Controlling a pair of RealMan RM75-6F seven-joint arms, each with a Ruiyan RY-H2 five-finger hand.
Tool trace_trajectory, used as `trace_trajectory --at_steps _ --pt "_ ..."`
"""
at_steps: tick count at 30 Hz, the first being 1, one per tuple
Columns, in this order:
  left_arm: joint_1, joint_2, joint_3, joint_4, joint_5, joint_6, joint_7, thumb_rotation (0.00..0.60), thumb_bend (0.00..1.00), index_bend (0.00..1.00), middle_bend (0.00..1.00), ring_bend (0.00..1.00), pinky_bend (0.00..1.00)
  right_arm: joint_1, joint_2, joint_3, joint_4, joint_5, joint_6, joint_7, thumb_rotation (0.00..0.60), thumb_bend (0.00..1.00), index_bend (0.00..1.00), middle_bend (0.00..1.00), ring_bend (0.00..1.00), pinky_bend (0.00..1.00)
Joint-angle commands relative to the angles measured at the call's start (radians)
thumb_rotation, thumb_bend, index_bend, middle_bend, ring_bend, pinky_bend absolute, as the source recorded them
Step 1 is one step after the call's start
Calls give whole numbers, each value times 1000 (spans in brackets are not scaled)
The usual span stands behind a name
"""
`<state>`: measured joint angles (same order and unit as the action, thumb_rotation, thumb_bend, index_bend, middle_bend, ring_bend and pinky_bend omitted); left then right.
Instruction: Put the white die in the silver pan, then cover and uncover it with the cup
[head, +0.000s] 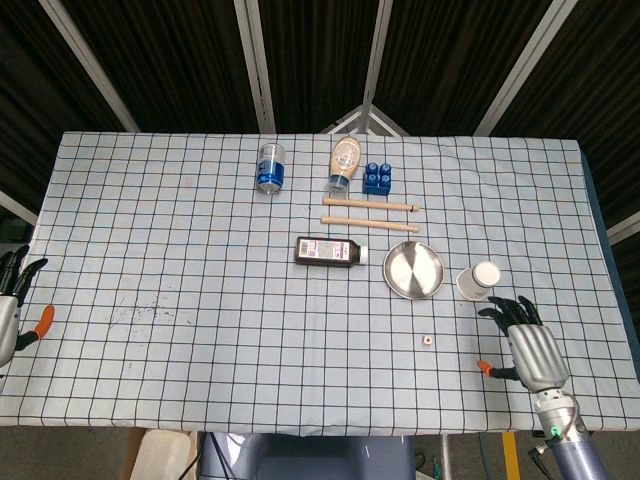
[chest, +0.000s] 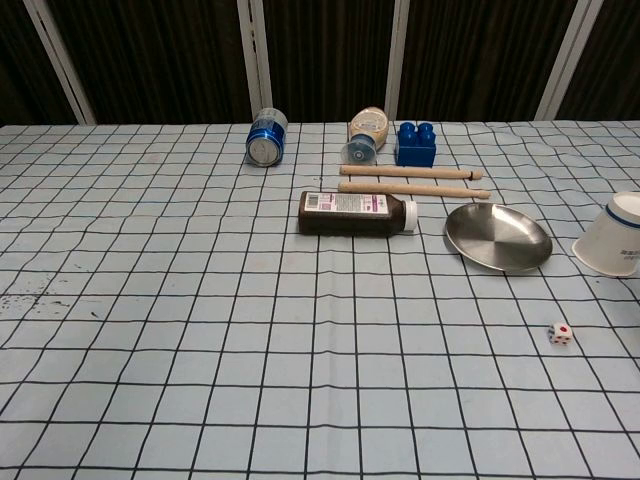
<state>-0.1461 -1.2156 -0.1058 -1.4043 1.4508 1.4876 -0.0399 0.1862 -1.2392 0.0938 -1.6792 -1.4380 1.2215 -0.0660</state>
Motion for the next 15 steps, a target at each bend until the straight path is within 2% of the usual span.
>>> trace_trajectory --at_steps 1,7,15 --pt "-1 -1 -1 0 -1 0 1 600 546 149 0 0 98 44 -35 23 0 40 -56 -34 600 23 323 174 138 0" --pt "-7 -6 -4 2 -10 -13 9 600 547 150 0 0 98 97 -86 51 28 115 -125 -78 600 23 324 174 138 0" --pt "-10 -11 -5 5 -14 -18 22 600 547 152 0 0 98 132 -140 53 63 171 -167 -110 600 22 345 173 138 0"
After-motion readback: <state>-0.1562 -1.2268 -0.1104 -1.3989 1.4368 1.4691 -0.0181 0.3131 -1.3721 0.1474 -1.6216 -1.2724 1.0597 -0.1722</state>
